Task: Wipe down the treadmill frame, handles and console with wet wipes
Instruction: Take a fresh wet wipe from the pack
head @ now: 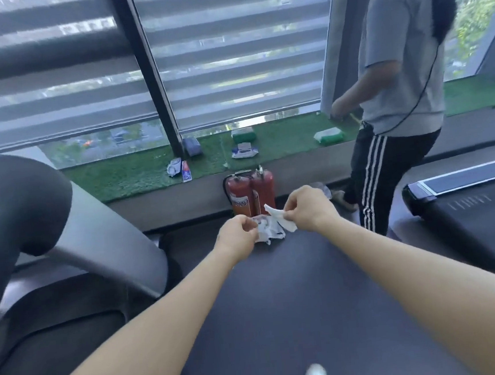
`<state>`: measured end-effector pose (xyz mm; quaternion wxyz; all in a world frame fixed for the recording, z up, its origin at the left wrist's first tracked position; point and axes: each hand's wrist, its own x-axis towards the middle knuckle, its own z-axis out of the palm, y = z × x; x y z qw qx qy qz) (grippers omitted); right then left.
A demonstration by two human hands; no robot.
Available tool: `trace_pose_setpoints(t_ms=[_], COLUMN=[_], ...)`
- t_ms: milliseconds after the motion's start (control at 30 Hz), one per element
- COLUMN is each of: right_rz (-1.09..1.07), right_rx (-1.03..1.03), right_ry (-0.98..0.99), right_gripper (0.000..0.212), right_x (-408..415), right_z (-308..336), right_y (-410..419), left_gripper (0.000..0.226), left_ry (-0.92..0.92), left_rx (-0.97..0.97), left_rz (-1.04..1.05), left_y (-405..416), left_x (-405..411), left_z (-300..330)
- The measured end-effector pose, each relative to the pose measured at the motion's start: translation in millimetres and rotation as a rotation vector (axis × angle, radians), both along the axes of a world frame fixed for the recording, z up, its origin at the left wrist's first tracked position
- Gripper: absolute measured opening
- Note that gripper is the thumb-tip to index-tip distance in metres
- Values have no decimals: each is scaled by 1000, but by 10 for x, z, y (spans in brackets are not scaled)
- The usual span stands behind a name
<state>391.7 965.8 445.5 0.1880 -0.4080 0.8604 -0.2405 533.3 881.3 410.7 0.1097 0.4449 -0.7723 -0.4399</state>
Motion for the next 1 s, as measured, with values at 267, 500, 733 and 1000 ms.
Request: trace_pose_setpoints(t_ms=[267, 500, 733, 1000], right_rz=[22, -3, 8, -53], right_rx=[53, 143, 282, 373], right_ry=[-49, -60, -60, -72], right_gripper=[14, 18, 22, 18], right_x=[-1214, -2166, -2675, -3059], right_z=[-520, -960, -1584, -2448], right_y=[-1626, -2810, -3660, -4507], left_gripper=[14, 17, 21, 20], left_ry=[-78, -137, -212, -252], left_rx=[29, 62, 155, 226], left_rz=[63, 64, 6, -44], left_y=[-1468, -2604, -3554, -4530], left_x=[-1047, -1953, -2662, -3186], left_z=[-347, -649, -1261, -2042])
